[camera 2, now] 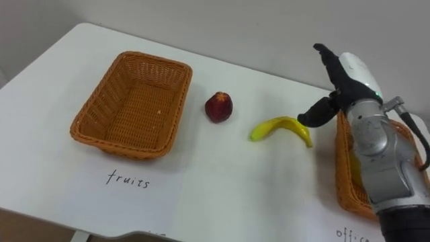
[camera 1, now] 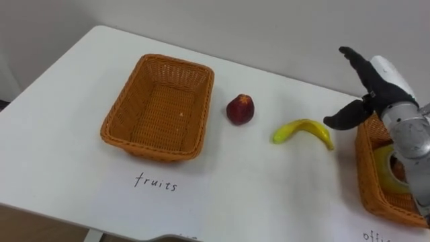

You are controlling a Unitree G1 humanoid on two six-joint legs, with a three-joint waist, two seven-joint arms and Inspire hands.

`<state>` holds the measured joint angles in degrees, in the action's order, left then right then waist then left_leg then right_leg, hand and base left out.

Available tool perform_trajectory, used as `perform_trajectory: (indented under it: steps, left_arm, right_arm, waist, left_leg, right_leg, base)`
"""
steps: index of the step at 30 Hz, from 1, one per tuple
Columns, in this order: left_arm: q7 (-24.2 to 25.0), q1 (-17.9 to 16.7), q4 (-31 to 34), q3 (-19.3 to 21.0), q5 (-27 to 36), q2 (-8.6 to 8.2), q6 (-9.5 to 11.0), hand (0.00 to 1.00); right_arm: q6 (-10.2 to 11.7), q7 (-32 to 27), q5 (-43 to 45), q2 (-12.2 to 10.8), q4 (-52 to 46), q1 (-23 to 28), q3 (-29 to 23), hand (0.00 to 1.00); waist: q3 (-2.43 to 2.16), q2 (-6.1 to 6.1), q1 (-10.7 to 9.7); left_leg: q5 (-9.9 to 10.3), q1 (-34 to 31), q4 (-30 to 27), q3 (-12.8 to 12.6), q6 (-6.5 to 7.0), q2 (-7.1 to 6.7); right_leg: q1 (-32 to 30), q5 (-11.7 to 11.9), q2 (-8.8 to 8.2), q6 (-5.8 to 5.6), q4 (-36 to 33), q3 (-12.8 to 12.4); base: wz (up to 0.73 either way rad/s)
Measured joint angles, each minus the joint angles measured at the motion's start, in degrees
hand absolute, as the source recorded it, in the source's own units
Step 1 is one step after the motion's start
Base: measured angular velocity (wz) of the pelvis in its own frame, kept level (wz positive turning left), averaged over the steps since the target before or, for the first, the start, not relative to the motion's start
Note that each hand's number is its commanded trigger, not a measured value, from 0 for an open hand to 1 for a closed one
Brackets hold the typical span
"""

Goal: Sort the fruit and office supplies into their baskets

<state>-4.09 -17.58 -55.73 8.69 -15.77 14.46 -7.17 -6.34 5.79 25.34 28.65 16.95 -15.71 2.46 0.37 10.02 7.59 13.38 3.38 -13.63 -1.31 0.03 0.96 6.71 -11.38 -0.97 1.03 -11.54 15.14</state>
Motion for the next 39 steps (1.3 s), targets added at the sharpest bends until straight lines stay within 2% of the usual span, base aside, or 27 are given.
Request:
perform_trajectory:
  steps: [10, 14, 22, 25, 28, 30, 39]
  left_arm:
    - [-0.41, 0.24, 0.00, -0.43, 0.02, 0.23, -0.21, 0.00]
    - [-1.13, 0.51, 0.10, -1.05, 0.39, 0.19, -0.36, 0.00]
    - [-1.94, 1.10, 0.10, -2.79, 0.56, 0.22, -0.37, 0.00]
    - [-1.94, 1.72, 0.09, -2.92, 0.54, 0.23, -0.42, 0.00]
    - [-1.89, 3.75, 0.10, -3.42, 0.58, 0.30, -0.50, 0.00]
    - [-1.87, 4.83, 0.07, -3.52, 0.56, 0.29, -0.51, 0.00]
    - [-1.64, 5.37, -0.12, -5.66, 0.60, 0.86, -0.95, 0.00]
  right_arm:
    - [-0.21, 0.42, 0.23, 0.08, 0.88, -0.02, 2.10, 0.00]
    - [-0.72, 0.28, 1.83, 0.10, 3.24, -0.07, 5.22, 0.00]
    - [-1.22, -0.31, 2.46, 0.10, 8.09, -0.77, 6.05, 0.00]
    - [-1.30, -0.97, 2.47, 0.10, 9.97, -1.79, 7.83, 0.00]
    - [-1.27, -1.96, 2.46, 0.10, 12.89, -4.25, 10.68, 0.00]
    - [-1.21, -2.03, 2.47, 0.10, 15.07, -5.72, 12.61, 0.00]
    - [-0.90, -3.29, 2.46, 0.15, 21.43, -10.46, 14.22, 0.00]
  waist:
    - [0.02, -0.18, 0.73]
    - [0.03, -0.28, 1.69]
    - [0.08, -0.32, 3.34]
    - [0.08, -0.32, 3.73]
    - [0.12, -0.29, 3.98]
    - [0.21, -0.36, 5.05]
    - [0.30, -0.34, 5.42]
  left_leg:
    - [-0.02, -0.06, -0.04, 0.64, -0.04, -0.04]
    - [-0.02, -0.35, -0.08, 1.14, -0.03, -0.17]
    - [-0.43, -2.14, -0.18, 2.23, 0.19, -0.78]
    - [-0.45, -3.53, -0.79, 2.73, 0.19, -0.85]
    - [-0.48, -5.86, -1.81, 3.15, 0.13, -0.80]
    - [-0.57, -6.77, -1.99, 3.15, 0.15, -0.83]
    - [-0.68, -6.88, -2.06, 3.23, 0.14, -0.87]
  right_leg:
    - [0.25, 0.00, -0.03, 0.00, 0.01, 0.76]
    - [0.10, 0.00, -0.07, 0.00, 0.04, 0.82]
    - [-0.77, 0.00, -0.58, -0.01, 0.47, 2.77]
    - [-1.36, 0.00, -0.68, -0.02, 0.79, 3.79]
    - [-3.16, 0.07, -0.60, 0.10, 0.74, 4.00]
    - [-4.04, 0.12, -0.63, 0.17, 0.66, 3.96]
    - [-4.57, 0.12, -0.68, 0.16, 0.77, 4.09]
  base:
    - [0.03]
    - [0.01]
    - [0.10]
    - [0.13]
    - [0.06]
    - [0.00]
    - [0.00]
